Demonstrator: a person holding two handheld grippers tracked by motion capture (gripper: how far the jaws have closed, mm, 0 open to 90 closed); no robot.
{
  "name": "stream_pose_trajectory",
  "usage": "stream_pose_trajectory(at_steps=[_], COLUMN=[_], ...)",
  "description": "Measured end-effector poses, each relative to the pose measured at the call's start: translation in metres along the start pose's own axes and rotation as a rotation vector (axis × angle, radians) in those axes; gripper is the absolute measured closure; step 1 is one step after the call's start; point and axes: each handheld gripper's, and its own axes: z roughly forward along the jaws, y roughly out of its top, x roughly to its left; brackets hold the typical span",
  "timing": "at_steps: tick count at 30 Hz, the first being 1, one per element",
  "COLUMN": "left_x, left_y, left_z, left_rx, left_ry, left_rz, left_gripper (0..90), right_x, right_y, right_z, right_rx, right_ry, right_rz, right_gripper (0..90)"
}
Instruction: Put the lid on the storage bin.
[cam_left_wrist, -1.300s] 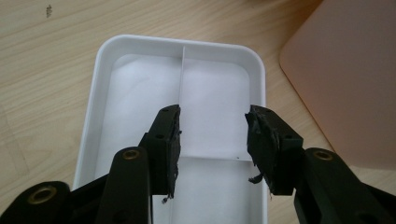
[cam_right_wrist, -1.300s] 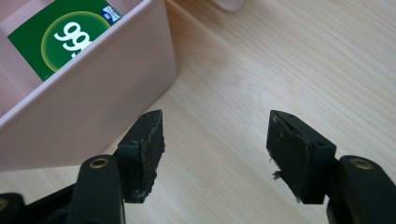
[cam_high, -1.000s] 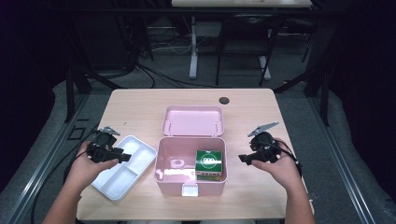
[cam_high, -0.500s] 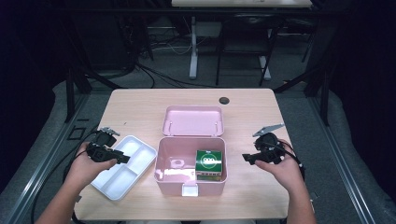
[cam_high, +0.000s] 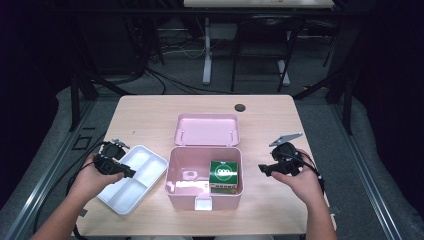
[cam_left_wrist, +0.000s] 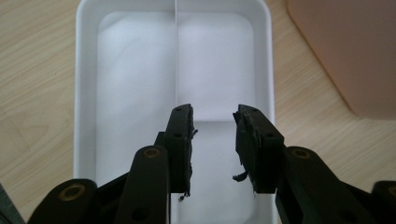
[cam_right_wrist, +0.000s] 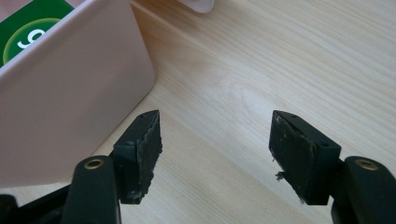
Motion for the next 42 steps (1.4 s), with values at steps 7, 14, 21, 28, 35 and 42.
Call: stream_pose_trajectory(at_steps=[7, 14, 21, 28, 35, 42], left_x=[0.004, 0.009, 0.015, 0.019, 0.021, 0.022], left_y=[0.003, 0.008, 0.009, 0.011, 0.013, 0.013], left_z=[0.014, 0.028, 0.038, 0.043, 0.05, 0.05], left_rx=[0.096, 0.162, 0.201, 0.223, 0.251, 0.261], left_ry=[0.014, 0.022, 0.032, 0.028, 0.034, 0.025], left_rz=[0.007, 0.005, -0.003, -0.011, -0.01, -0.013], left_gripper=[74.0, 74.9, 77.2, 79.3, 81.6, 83.2], right_x=[0.0, 0.0, 0.0, 0.0, 0.0, 0.001], right_y=[0.0, 0.0, 0.0, 0.0, 0.0, 0.0], right_z=[0.0, 0.001, 0.0, 0.0, 0.001, 0.002], right_rx=[0.021, 0.018, 0.012, 0.018, 0.021, 0.024], right_ry=[0.0, 0.001, 0.005, 0.005, 0.017, 0.012], right_rz=[-0.006, 0.0, 0.0, -0.005, -0.007, -0.015], right_gripper=[33.8, 33.6, 33.6, 33.6, 33.5, 33.4])
